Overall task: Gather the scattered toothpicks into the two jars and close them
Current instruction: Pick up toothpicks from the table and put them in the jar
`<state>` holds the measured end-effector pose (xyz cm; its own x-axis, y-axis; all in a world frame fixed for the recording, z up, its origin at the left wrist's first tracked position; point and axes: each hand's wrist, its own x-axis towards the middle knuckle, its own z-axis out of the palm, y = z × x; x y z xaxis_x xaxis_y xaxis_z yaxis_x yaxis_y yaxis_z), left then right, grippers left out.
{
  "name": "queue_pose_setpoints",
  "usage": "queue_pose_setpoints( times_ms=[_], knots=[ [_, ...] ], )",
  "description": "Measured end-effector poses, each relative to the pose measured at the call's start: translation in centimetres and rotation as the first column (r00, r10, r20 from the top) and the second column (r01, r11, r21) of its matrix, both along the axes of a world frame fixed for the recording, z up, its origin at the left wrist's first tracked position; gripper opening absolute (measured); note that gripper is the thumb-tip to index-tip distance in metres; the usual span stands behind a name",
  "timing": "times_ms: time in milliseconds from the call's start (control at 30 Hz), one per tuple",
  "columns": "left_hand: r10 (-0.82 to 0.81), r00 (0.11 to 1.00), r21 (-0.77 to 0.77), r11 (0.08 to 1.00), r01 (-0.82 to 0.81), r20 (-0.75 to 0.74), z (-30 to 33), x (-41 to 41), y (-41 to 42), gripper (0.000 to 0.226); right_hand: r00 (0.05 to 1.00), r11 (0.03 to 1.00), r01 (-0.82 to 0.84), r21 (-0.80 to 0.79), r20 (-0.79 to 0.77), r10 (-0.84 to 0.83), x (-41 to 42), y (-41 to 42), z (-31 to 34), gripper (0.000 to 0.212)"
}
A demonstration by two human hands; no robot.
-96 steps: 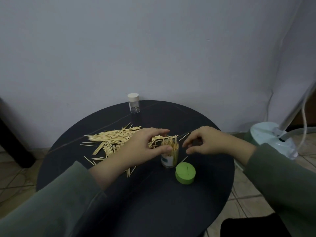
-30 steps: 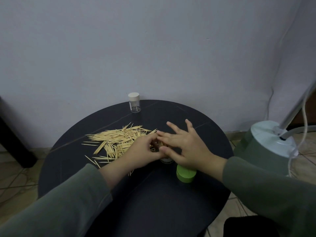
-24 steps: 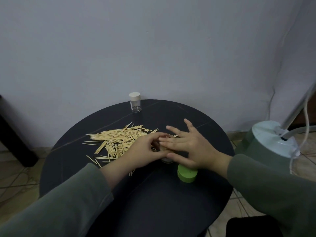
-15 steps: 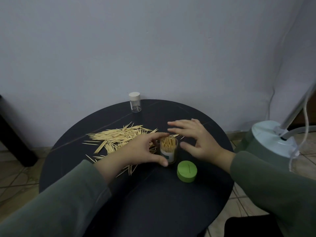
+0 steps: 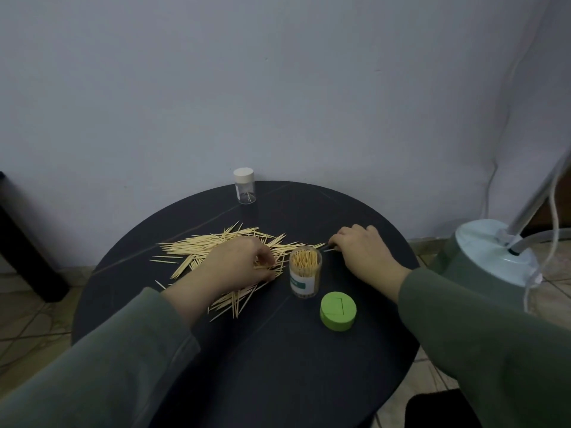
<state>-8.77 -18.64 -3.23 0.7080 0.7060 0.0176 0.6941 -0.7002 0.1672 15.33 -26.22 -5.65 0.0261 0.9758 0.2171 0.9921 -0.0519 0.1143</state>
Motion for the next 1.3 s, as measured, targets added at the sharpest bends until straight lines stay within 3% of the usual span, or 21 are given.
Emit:
queue_pose_setpoints(
  times_ms=[133,333,533,800,1067,1300],
  knots=[
    [0.038,0.999,0.042,0.998,-0.038,-0.001,-0.2,0.1,-0.2,0.019,0.999,0.999,-0.048,0.007,-0.001,0.048,-1.0,0.9,0.3,0.023],
    [0.059,0.998,0.087,0.994,-0.058,-0.013,-0.2,0.7,-0.9,0.018,0.986,0.989,-0.145,0.029,-0.077,0.146,-3.1,1.8,0.2,0.027],
    [0.113,0.988,0.098,0.990,-0.102,-0.105,0.2,1.2,-1.3,0.047,0.980,0.994,-0.063,-0.089,-0.194,0.044,-3.5,2.6,0.3,0.047],
    [0.136,0.985,0.128,0.984,-0.122,-0.109,0.1,1.5,-1.3,0.028,0.988,0.990,-0.095,-0.104,-0.129,0.081,-3.5,2.7,0.8,0.033],
    [0.130,0.991,0.199,0.972,-0.127,-0.003,-1.5,2.0,-1.5,0.029,0.991,0.993,-0.118,-0.011,-0.060,0.118,-3.8,2.4,0.8,0.025],
    [0.103,0.995,0.228,0.969,-0.100,-0.004,-1.8,2.5,-1.7,0.025,0.987,0.987,-0.151,-0.047,0.039,0.153,-3.9,1.9,0.9,0.030]
  ],
)
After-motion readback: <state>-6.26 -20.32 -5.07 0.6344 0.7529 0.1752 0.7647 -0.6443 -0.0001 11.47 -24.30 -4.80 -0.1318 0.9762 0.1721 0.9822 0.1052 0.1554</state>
